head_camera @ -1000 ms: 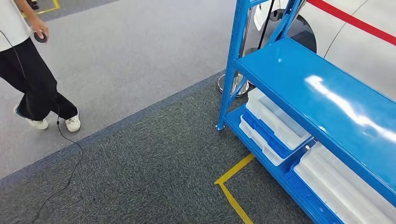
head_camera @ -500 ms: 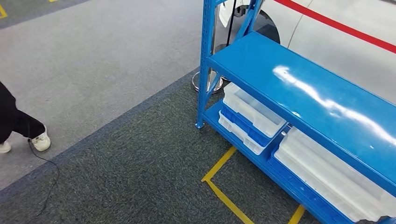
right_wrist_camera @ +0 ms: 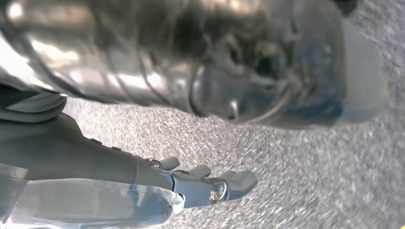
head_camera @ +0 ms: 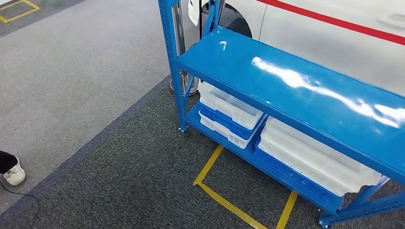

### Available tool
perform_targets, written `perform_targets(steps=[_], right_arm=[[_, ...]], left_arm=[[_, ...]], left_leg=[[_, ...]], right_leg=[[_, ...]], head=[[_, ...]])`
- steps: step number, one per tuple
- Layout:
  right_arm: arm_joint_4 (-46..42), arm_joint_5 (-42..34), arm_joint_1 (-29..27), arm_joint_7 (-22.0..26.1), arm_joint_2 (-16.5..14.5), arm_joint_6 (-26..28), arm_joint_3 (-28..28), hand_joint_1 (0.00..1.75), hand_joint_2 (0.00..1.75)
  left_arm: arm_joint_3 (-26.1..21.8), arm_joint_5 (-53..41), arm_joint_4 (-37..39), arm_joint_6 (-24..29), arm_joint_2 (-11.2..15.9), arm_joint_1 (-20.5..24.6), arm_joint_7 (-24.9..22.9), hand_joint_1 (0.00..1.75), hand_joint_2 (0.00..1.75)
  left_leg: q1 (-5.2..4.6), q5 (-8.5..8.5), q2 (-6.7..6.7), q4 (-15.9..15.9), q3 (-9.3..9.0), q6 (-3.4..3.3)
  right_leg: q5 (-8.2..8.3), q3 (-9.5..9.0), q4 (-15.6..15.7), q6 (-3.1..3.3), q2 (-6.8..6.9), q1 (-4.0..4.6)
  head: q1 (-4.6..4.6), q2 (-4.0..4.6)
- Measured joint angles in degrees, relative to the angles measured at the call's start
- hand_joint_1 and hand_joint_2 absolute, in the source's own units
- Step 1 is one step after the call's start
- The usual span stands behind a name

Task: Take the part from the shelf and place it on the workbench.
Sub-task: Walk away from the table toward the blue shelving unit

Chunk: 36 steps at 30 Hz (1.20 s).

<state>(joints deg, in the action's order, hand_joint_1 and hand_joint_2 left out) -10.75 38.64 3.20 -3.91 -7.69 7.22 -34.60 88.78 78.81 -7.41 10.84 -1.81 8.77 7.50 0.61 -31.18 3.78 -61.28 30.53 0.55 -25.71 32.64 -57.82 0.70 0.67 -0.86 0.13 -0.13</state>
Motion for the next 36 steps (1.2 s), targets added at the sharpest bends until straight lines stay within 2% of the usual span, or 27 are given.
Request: perform_targets(steps=[2, 3, 4, 5, 6, 8, 10, 12, 13, 15, 16, 17, 18, 19, 20, 21, 22, 24, 25, 26, 28, 30, 32, 33, 34, 35, 36], right_arm=[[0.00, 0.00, 0.15, 0.04, 0.04, -0.03, -0.27, 0.00, 0.00], [0.01, 0.00, 0.17, 0.04, 0.04, -0.04, -0.39, 0.00, 0.00], [0.01, 0.00, 0.16, 0.03, 0.04, -0.05, -0.50, 0.00, 0.00], [0.02, 0.00, 0.13, 0.00, 0.04, -0.06, -0.57, 0.00, 0.00], [0.02, 0.01, 0.12, -0.04, 0.04, -0.07, -0.62, 0.00, 0.00], [0.02, 0.04, 0.15, -0.13, 0.01, -0.09, -0.65, 0.00, 0.00], [0.01, 0.10, 0.18, -0.16, -0.05, -0.12, -0.66, 0.00, 0.00], [0.01, 0.14, 0.01, -0.18, -0.05, -0.13, -0.67, 0.00, 0.00], [0.01, 0.15, -0.11, -0.19, -0.02, -0.13, -0.67, 0.00, 0.00], [0.02, 0.15, -0.17, -0.23, 0.04, -0.12, -0.67, 0.00, 0.00], [0.02, 0.15, -0.09, -0.25, 0.07, -0.12, -0.67, 0.00, 0.00], [0.02, 0.16, -0.01, -0.26, 0.07, -0.12, -0.67, 0.00, 0.00], [0.02, 0.16, 0.05, -0.26, 0.07, -0.12, -0.67, 0.00, 0.00], [0.02, 0.17, 0.06, -0.26, 0.07, -0.11, -0.67, 0.00, 0.00], [0.02, 0.19, 0.02, -0.26, 0.07, -0.11, -0.67, 0.00, 0.00], [0.02, 0.21, -0.04, -0.26, 0.11, -0.11, -0.68, 0.00, 0.00], [0.02, 0.25, -0.09, -0.26, 0.15, -0.10, -0.68, 0.00, 0.00], [0.01, 0.34, 0.00, -0.26, 0.22, -0.10, -0.69, 0.00, 0.00], [0.01, 0.40, 0.10, -0.25, 0.22, -0.11, -0.69, 0.00, 0.00], [0.00, 0.44, 0.16, -0.23, 0.22, -0.11, -0.70, 0.00, 0.00], [-0.01, 0.53, 0.16, -0.15, 0.22, -0.11, -0.79, 0.00, 0.00], [-0.01, 0.64, 0.15, -0.05, 0.23, -0.11, -0.96, 0.00, 0.00], [-0.02, 0.80, 0.24, 0.02, 0.25, -0.10, -1.08, 0.00, 0.00], [-0.03, 0.90, 0.28, 0.04, 0.26, -0.11, -1.11, 0.00, 0.00], [-0.02, 1.00, 0.28, 0.04, 0.26, -0.12, -1.13, 0.00, 0.00], [-0.02, 1.09, 0.24, 0.04, 0.26, -0.14, -1.14, 0.00, 0.00], [-0.01, 1.15, 0.21, 0.04, 0.26, -0.15, -1.15, 0.00, 0.00]], left_arm=[[0.02, 0.04, 0.00, 0.00, 0.00, -0.04, -0.04, 0.00, 0.00], [0.03, 0.08, 0.00, 0.00, -0.01, -0.11, -0.07, 0.00, 0.00], [0.03, 0.13, 0.00, 0.00, -0.01, -0.18, -0.09, 0.00, 0.00], [0.03, 0.15, 0.00, -0.01, -0.02, -0.22, -0.11, 0.00, 0.00], [0.03, 0.18, 0.00, -0.02, -0.02, -0.24, -0.14, 0.00, 0.00], [0.04, 0.25, 0.01, -0.04, 0.02, -0.26, -0.21, 0.00, 0.00], [0.04, 0.32, 0.02, -0.04, 0.08, -0.18, -0.28, 0.00, 0.00], [0.05, 0.36, 0.01, -0.05, 0.05, -0.04, -0.31, 0.00, 0.00], [0.05, 0.37, 0.00, -0.06, -0.01, -0.02, -0.31, 0.00, 0.00], [0.06, 0.38, 0.00, -0.07, -0.13, -0.08, -0.31, 0.00, 0.00], [0.06, 0.38, 0.00, -0.07, -0.15, -0.17, -0.31, 0.00, 0.00], [0.06, 0.38, 0.00, -0.07, -0.15, -0.30, -0.32, 0.00, 0.00], [0.07, 0.38, 0.00, -0.07, -0.15, -0.42, -0.37, 0.00, 0.00], [0.07, 0.38, 0.00, -0.07, -0.15, -0.49, -0.41, 0.00, 0.00], [0.07, 0.38, 0.00, -0.07, -0.16, -0.49, -0.44, 0.00, 0.00], [0.08, 0.38, 0.00, -0.07, -0.19, -0.45, -0.46, 0.00, 0.00], [0.09, 0.38, 0.00, -0.07, -0.22, -0.41, -0.46, 0.00, 0.00], [0.13, 0.38, 0.00, -0.06, -0.25, -0.36, -0.43, 0.00, 0.00], [0.15, 0.37, 0.00, -0.05, -0.25, -0.31, -0.40, 0.00, 0.00], [0.18, 0.34, 0.00, -0.03, -0.25, -0.24, -0.38, 0.00, 0.00], [0.22, 0.25, 0.00, 0.00, -0.26, -0.04, -0.34, 0.00, 0.00], [0.25, 0.13, 0.00, 0.04, -0.26, 0.13, -0.31, 0.00, 0.00], [0.30, 0.06, 0.00, 0.08, -0.26, 0.11, -0.27, 0.00, 0.00], [0.33, 0.05, 0.00, 0.09, -0.26, 0.02, -0.26, 0.00, 0.00], [0.34, 0.04, 0.00, 0.09, -0.26, -0.09, -0.26, 0.00, 0.00], [0.35, 0.02, 0.00, 0.09, -0.26, -0.17, -0.26, 0.00, 0.00], [0.36, -0.01, 0.00, 0.09, -0.26, -0.22, -0.26, 0.00, 0.00]], left_leg=[[0.16, -3.77, -2.61, -7.65, 3.57, 0.29], [0.17, -4.76, -3.06, -10.94, 5.28, 0.35], [0.16, -4.56, -3.28, -12.43, 6.22, 0.32], [0.16, -3.25, -3.42, -11.75, 6.14, 0.21], [0.16, -1.03, -3.78, -8.82, 4.99, 0.01], [0.16, 2.63, -6.03, -1.01, 1.83, -0.62], [0.04, 3.60, -7.71, 2.97, 0.28, -1.03], [-0.03, 3.68, -7.07, 3.36, 0.08, -1.36], [0.07, 3.95, -6.46, 3.73, -0.08, -1.69], [0.38, 4.54, -4.98, 4.57, -0.36, -2.48], [0.36, 4.67, -4.16, 4.75, -0.40, -2.72], [0.29, 4.65, -3.34, 4.78, -0.36, -2.88], [0.22, 4.58, -2.50, 4.74, -0.32, -2.89], [0.18, 4.48, -1.69, 4.68, -0.31, -2.87], [0.16, 4.35, -0.92, 4.61, -0.33, -2.79], [0.18, 4.20, -0.23, 4.50, -0.40, -2.66], [0.18, 3.98, 0.40, 4.34, -0.53, -2.45], [-0.06, 3.40, 1.51, 3.94, -0.76, -1.79], [-0.22, 3.13, 1.98, 3.82, -0.88, -1.40], [-0.36, 2.92, 2.49, 3.81, -1.11, -1.04], [-0.27, 2.55, 3.29, 3.81, -1.63, -0.42], [0.00, 0.81, 1.35, 1.77, -1.13, 0.14], [0.19, -2.99, -1.96, -4.82, 1.82, 0.51], [0.20, -4.72, -2.81, -8.81, 3.75, 0.60], [0.21, -5.49, -3.18, -11.75, 5.28, 0.64], [0.21, -5.04, -3.33, -12.68, 5.96, 0.61], [0.21, -3.48, -3.44, -11.43, 5.64, 0.53]], right_leg=[[0.13, 0.20, -0.03, 0.31, -1.30, 0.10], [0.14, 0.29, -0.12, 0.35, -2.07, 0.18], [0.14, 0.35, -0.27, 0.38, -2.91, 0.25], [0.11, 0.38, -0.44, 0.37, -3.74, 0.30], [0.07, 0.38, -0.62, 0.34, -4.55, 0.33], [-0.01, 0.52, -0.98, 0.12, -6.03, 0.35], [0.08, 0.92, -1.13, -0.49, -7.25, 0.19], [0.36, 1.28, -0.89, -1.37, -8.31, 0.08], [0.30, 1.41, -0.98, -1.69, -7.95, 0.10], [-1.53, 2.72, -3.55, -2.07, -5.12, 0.33], [-3.32, 4.10, -6.55, -2.17, -3.20, 0.26], [-5.23, 5.88, -10.20, -2.37, -1.97, 0.18], [-6.59, 7.49, -13.56, -2.62, -1.42, 0.01], [-7.12, 8.49, -15.70, -2.86, -1.15, -0.15], [-6.58, 8.45, -15.84, -3.07, -0.94, -0.31], [-5.12, 7.30, -13.85, -3.21, -0.61, -0.44], [-3.21, 5.24, -10.20, -3.24, 0.26, -0.51], [-0.87, 1.58, -3.40, -2.69, 2.76, -0.24], [-0.58, 0.72, -1.69, -2.28, 3.53, -0.06], [-0.81, 0.62, -1.30, -1.84, 3.55, 0.14], [-0.69, 0.62, -1.13, -1.12, 2.15, 0.03], [-0.40, 0.44, -0.82, -0.33, 0.92, -0.30], [-0.21, 0.48, -0.74, 0.26, -0.32, -0.39], [-0.17, 0.56, -0.78, 0.40, -1.07, -0.33], [-0.18, 0.58, -0.82, 0.45, -1.90, -0.28], [-0.19, 0.56, -0.88, 0.44, -2.75, -0.24], [-0.21, 0.49, -0.93, 0.41, -3.62, -0.24]], head=[[-0.05, 0.00], [-0.05, 0.00], [-0.06, 0.00], [-0.06, 0.00], [-0.05, 0.00], [-0.04, 0.00], [-0.05, 0.00], [-0.06, 0.00], [-0.04, 0.00], [0.12, 0.00], [0.19, 0.00], [0.26, 0.00], [0.26, 0.00], [0.25, 0.00], [0.25, 0.00], [0.26, 0.00], [0.26, 0.00], [0.26, 0.00], [0.24, 0.00], [0.23, 0.00], [0.22, 0.00], [0.21, 0.00], [0.19, 0.00], [0.19, 0.00], [0.20, 0.00], [0.20, 0.00], [0.20, 0.00]])
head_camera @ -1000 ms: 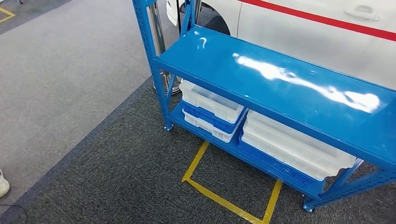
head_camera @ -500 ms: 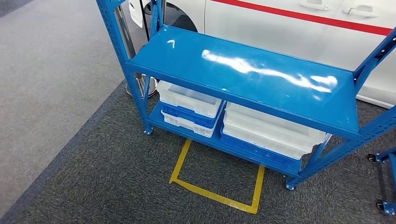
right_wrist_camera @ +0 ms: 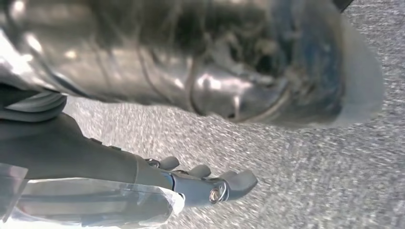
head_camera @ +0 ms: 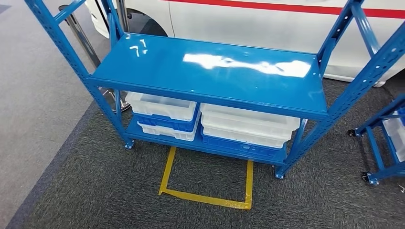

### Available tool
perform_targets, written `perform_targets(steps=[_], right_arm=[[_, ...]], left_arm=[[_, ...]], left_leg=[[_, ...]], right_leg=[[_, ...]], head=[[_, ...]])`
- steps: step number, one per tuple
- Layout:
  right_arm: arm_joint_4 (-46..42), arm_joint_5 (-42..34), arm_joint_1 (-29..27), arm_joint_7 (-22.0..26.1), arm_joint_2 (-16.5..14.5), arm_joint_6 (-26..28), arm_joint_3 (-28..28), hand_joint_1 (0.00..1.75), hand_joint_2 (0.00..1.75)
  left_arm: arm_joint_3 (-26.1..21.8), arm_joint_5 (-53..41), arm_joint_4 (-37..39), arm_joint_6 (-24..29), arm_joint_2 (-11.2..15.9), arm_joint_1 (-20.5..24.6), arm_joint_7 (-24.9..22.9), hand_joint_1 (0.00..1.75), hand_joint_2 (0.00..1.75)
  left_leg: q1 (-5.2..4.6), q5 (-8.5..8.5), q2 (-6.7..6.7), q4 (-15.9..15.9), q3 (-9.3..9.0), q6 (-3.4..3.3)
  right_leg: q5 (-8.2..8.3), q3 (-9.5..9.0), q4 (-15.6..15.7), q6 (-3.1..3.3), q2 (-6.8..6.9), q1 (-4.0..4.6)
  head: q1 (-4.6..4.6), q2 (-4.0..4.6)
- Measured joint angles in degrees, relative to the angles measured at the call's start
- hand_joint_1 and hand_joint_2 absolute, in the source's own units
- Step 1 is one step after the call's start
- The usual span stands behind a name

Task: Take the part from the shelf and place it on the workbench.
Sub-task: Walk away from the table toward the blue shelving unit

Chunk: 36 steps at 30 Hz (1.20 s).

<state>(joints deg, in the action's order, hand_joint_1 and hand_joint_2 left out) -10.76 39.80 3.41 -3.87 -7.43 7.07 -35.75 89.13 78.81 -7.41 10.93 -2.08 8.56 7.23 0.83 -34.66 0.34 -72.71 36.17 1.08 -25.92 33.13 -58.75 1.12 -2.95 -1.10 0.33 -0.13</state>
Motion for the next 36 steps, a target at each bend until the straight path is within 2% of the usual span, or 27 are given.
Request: perform_targets(steps=[1, 3, 4, 5, 7, 8, 9, 11, 12, 13, 14, 15, 17, 18, 19, 20, 22, 23, 25, 28, 36], right_arm=[[0.01, 0.03, -0.03, 0.00, -0.01, -0.01, -0.01, 0.00, 0.00], [0.00, 0.07, 0.03, -0.01, -0.03, -0.01, -0.01, 0.00, 0.00], [-0.01, 0.09, 0.09, -0.01, -0.04, 0.00, -0.02, 0.00, 0.00], [-0.01, 0.13, 0.10, -0.02, -0.04, 0.01, -0.02, 0.00, 0.00], [-0.01, 0.22, -0.07, -0.11, -0.03, 0.01, -0.03, 0.00, 0.00], [0.00, 0.28, -0.18, -0.15, -0.02, 0.00, -0.04, 0.00, 0.00], [0.00, 0.37, -0.22, -0.15, -0.01, -0.06, -0.04, 0.00, 0.00], [0.00, 0.86, -0.11, 0.00, 0.00, -0.35, -0.05, 0.00, 0.00], [0.00, 1.23, -0.04, 0.07, -0.01, -0.54, -0.05, 0.00, 0.00], [0.01, 1.58, -0.02, 0.08, -0.02, -0.69, -0.05, 0.00, 0.00], [0.01, 1.84, -0.04, 0.04, -0.03, -0.76, -0.04, 0.00, 0.44], [0.00, 2.02, -0.10, -0.03, -0.04, -0.74, -0.04, 0.00, 0.87], [-0.01, 2.28, -0.17, -0.21, -0.02, -0.39, -0.03, 0.00, 1.75], [-0.02, 2.39, -0.15, -0.29, -0.02, -0.15, -0.04, 0.00, 1.75], [-0.02, 2.47, -0.11, -0.35, -0.02, 0.07, -0.04, 0.00, 1.75], [-0.02, 2.52, -0.06, -0.37, -0.04, 0.21, -0.03, 0.00, 1.75], [-0.02, 2.66, -0.04, -0.37, -0.10, 0.30, -0.03, 0.00, 1.75], [-0.02, 2.74, -0.05, -0.37, -0.13, 0.30, -0.03, 0.00, 1.75], [-0.02, 2.91, -0.06, -0.36, -0.13, 0.30, -0.03, 0.00, 1.75], [-0.02, 3.05, -0.04, -0.34, -0.13, 0.28, -0.03, 0.00, 1.75], [-0.02, 3.35, -0.04, -0.26, -0.13, 0.32, -0.02, 0.00, 1.75]], left_arm=[[0.00, -0.02, 0.00, 0.00, 0.00, 0.00, 0.00, 0.00, 0.00], [0.01, -0.03, 0.00, 0.00, 0.03, 0.00, 0.00, 0.00, 0.00], [0.02, -0.05, 0.00, 0.00, 0.05, 0.03, -0.01, 0.00, 0.00], [0.02, -0.08, 0.00, 0.00, 0.07, 0.06, -0.02, 0.00, 0.00], [0.02, -0.17, 0.00, 0.00, 0.04, 0.15, -0.06, 0.00, 0.00], [0.02, -0.21, 0.00, 0.00, 0.02, 0.14, -0.10, 0.00, 0.00], [0.02, -0.24, 0.00, 0.00, -0.01, 0.12, -0.13, 0.00, 0.00], [0.02, -0.25, 0.00, 0.00, -0.02, -0.04, -0.18, 0.00, 0.00], [0.02, -0.25, 0.00, 0.00, -0.02, -0.17, -0.19, 0.00, 0.00], [0.02, -0.25, 0.00, 0.00, -0.02, -0.27, -0.20, 0.00, 0.00], [0.02, -0.25, 0.00, 0.00, -0.02, -0.31, -0.21, 0.00, 0.00], [0.02, -0.25, 0.00, 0.00, -0.02, -0.28, -0.21, 0.00, 0.00], [0.03, -0.23, 0.00, 0.00, -0.05, -0.18, -0.22, 0.00, 0.00], [0.03, -0.21, 0.00, -0.01, -0.06, -0.14, -0.22, 0.00, 0.00], [0.03, -0.16, 0.00, -0.03, -0.07, -0.12, -0.26, 0.00, 0.44], [0.03, -0.07, 0.00, -0.09, -0.06, -0.10, -0.32, 0.00, 0.87], [0.02, 0.18, 0.00, -0.32, -0.05, -0.07, -0.55, 0.00, 1.75], [0.02, 0.28, 0.00, -0.44, -0.04, -0.06, -0.68, 0.00, 1.75], [0.02, 0.39, 0.00, -0.59, -0.05, -0.05, -0.87, 0.00, 1.75], [0.02, 0.40, 0.00, -0.67, -0.07, -0.04, -0.95, 0.00, 1.75], [0.02, 0.83, 0.00, -0.66, -0.07, -0.06, -2.06, 0.00, 1.75]], left_leg=[[0.03, 2.39, -0.45, 3.36, -1.27, -0.15], [0.23, 6.05, -3.22, 10.94, -4.12, -0.54], [0.27, 6.83, -4.44, 13.30, -4.94, -0.69], [0.25, 6.86, -5.19, 14.19, -5.17, -0.84], [0.16, 7.05, -4.22, 14.54, -5.26, -1.37], [0.22, 7.27, -3.55, 14.81, -5.39, -1.76], [0.31, 7.47, -2.89, 15.12, -5.50, -2.20], [0.30, 7.60, -1.53, 15.43, -5.59, -2.76], [0.22, 7.57, -0.88, 15.42, -5.55, -2.90], [0.15, 7.52, -0.26, 15.39, -5.52, -2.93], [0.12, 7.48, 0.21, 15.36, -5.50, -2.91], [0.12, 7.43, 0.54, 15.30, -5.52, -2.85], [0.13, 7.25, 0.90, 15.17, -5.67, -2.58], [0.00, 7.10, 1.02, 15.02, -5.71, -2.33], [-0.10, 6.97, 1.09, 14.92, -5.74, -2.06], [-0.25, 6.80, 1.14, 14.82, -5.71, -2.06], [-0.34, 6.69, 1.17, 14.78, -5.68, -2.24], [-0.34, 6.67, 1.16, 14.85, -5.70, -2.31], [-0.21, 6.82, 1.16, 15.10, -5.84, -1.93], [-0.14, 6.92, 1.16, 15.37, -6.00, -1.70], [-0.12, 7.01, 1.16, 15.61, -6.08, -0.98]], right_leg=[[-0.04, -0.09, -0.07, -0.07, -0.85, -0.02], [-0.13, 0.09, -0.39, -0.45, -2.33, -0.01], [-0.10, 0.35, -0.54, -0.81, -2.99, -0.04], [0.00, 0.68, -0.61, -1.25, -3.60, -0.07], [0.20, 1.14, -0.55, -2.13, -4.43, -0.20], [-0.04, 1.35, -0.90, -2.42, -3.68, -0.16], [-0.94, 1.95, -2.17, -2.65, -2.20, -0.11], [-4.32, 4.63, -7.96, -3.01, 1.26, -0.04], [-6.18, 6.44, -11.77, -3.21, 2.14, -0.09], [-7.28, 7.80, -14.75, -3.39, 2.47, -0.18], [-7.37, 8.30, -16.05, -3.50, 2.63, -0.26], [-6.36, 7.62, -15.08, -3.54, 2.75, -0.31], [-2.92, 3.53, -7.79, -3.26, 3.06, -0.31], [-1.70, 1.54, -4.11, -2.94, 3.26, -0.16], [-1.08, 0.25, -1.60, -2.58, 3.39, -0.01], [-1.00, -0.30, -0.41, -2.31, 3.46, 0.07], [-0.95, -0.37, -0.28, -2.04, 3.32, 0.14], [-0.96, -0.40, -0.27, -1.96, 3.28, 0.15], [-1.04, -0.40, -0.30, -1.66, 3.25, 0.33], [-1.11, -0.39, -0.34, -1.37, 3.25, 0.40], [-1.18, -0.37, -0.44, -1.21, 3.25, 0.42]], head=[[0.00, 0.00], [0.02, 0.00], [0.02, 0.00], [0.02, 0.00], [0.01, 0.00], [0.04, 0.00], [0.08, 0.00], [0.14, 0.00], [0.15, 0.00], [0.15, 0.00], [0.14, 0.00], [0.15, 0.00], [0.16, 0.00], [0.16, 0.00], [0.15, 0.00], [0.14, 0.00], [0.11, 0.00], [0.10, 0.00], [0.09, 0.00], [0.10, 0.00], [0.11, 0.00]])
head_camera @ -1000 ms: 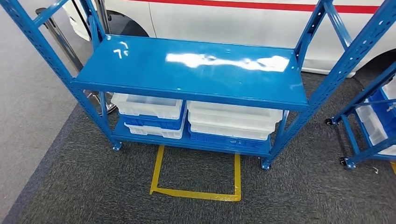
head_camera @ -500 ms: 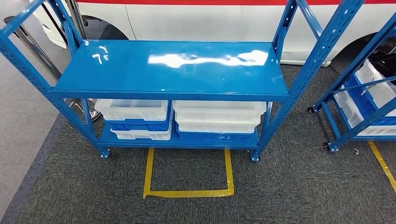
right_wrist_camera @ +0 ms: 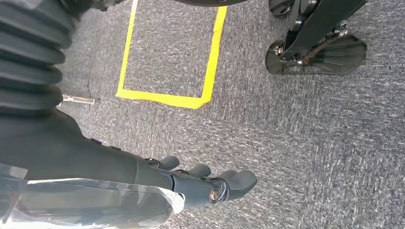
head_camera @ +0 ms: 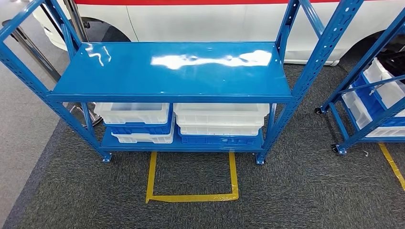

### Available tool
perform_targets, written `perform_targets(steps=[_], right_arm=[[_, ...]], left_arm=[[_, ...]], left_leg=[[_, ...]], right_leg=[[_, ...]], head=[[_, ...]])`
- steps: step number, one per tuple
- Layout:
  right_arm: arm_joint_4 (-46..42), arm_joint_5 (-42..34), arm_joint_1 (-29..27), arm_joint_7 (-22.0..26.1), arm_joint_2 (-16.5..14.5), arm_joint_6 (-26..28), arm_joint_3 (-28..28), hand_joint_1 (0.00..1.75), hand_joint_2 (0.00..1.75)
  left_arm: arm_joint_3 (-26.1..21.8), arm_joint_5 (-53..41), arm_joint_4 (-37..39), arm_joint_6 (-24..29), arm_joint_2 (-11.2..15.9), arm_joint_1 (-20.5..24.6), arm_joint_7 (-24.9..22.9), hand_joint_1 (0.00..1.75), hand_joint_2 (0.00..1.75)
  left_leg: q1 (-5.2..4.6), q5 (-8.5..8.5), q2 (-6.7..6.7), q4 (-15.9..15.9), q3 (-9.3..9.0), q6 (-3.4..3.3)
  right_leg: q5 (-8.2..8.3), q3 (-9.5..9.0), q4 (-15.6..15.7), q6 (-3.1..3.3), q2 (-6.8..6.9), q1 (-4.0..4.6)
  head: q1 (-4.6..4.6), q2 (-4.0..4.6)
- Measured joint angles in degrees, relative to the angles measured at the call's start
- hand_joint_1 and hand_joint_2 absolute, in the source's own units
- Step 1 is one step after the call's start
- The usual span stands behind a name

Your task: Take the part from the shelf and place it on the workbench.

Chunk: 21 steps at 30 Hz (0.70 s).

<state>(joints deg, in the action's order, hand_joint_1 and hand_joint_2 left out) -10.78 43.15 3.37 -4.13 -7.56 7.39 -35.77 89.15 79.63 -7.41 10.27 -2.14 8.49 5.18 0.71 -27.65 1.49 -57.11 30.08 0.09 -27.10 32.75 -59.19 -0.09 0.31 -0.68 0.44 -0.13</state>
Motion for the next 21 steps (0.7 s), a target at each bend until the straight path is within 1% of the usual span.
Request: perform_targets(steps=[6, 13, 21], right_arm=[[0.00, 0.38, 0.00, 0.28, 0.00, -0.34, -0.01, 0.00, 1.75], [-0.03, 0.31, -0.06, 0.38, 0.01, -0.35, 0.21, 0.00, 1.75], [-0.68, -4.31, -0.96, 0.69, 0.34, -1.04, 3.24, 0.00, 1.75]], left_arm=[[0.00, -0.35, 0.00, 0.39, 0.00, -0.11, -3.94, 0.00, 1.75], [-0.56, -1.14, 0.00, 0.68, 0.00, -0.31, -4.66, 0.00, 1.75], [-8.88, -9.53, -0.48, -0.44, 0.00, -2.13, -4.71, 0.00, 1.75]], left_leg=[[-0.11, -0.06, 0.00, -0.04, -0.01, 0.14], [-0.21, -0.10, 0.00, -0.15, 0.00, 0.11], [-0.20, -0.15, 0.00, -0.20, 0.01, 0.11]], right_leg=[[0.01, -0.04, 0.00, -0.01, 0.00, -0.01], [0.01, -0.05, 0.00, -0.02, 0.00, -0.06], [0.01, -0.05, 0.02, -0.03, 0.00, -0.08]], head=[[0.00, 0.00], [0.00, 0.00], [0.00, 0.00]])
